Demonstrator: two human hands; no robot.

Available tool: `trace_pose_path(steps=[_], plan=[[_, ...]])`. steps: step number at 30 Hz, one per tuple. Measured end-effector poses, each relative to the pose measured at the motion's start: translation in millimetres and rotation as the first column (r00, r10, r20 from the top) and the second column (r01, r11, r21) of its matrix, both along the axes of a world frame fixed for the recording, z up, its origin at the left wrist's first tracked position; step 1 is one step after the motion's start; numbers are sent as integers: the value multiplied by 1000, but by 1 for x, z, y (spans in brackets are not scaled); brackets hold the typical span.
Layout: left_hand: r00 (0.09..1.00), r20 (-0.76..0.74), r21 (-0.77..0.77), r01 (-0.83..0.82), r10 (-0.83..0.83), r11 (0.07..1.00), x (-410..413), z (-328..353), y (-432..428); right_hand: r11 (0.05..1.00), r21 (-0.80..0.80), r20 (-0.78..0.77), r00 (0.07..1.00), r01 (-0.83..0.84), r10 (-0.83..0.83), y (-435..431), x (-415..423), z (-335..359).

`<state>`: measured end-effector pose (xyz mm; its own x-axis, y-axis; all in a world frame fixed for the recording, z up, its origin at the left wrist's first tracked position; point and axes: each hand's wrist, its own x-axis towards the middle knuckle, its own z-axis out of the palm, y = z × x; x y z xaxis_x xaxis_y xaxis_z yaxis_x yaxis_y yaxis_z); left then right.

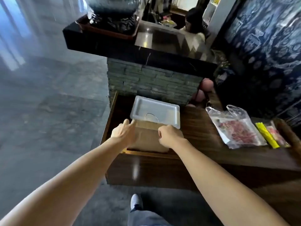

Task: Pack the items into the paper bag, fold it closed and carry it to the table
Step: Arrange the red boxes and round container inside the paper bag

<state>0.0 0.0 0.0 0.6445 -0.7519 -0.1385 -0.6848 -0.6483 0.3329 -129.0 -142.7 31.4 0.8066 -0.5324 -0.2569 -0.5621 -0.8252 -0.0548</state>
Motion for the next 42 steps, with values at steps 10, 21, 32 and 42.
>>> trace_pose_path(steps=[10,21,32,42], plan=[[986,127,15,104,-105,994,28,-47,-59,980,186,290,957,-74,17,-66,15,-71],[984,-133,-248,81,-116,965,57,-88,-64,968,248,441,894,-41,-75,-75,32,-117],[637,-770,-340,-465,42,818,72,-84,-41,286,910,90,530,301,-843,-80,3,-107],[395,-915,-248,-712,82,657,61,-83,-34,154,971,101,272,182,-957,-74,3,-105]])
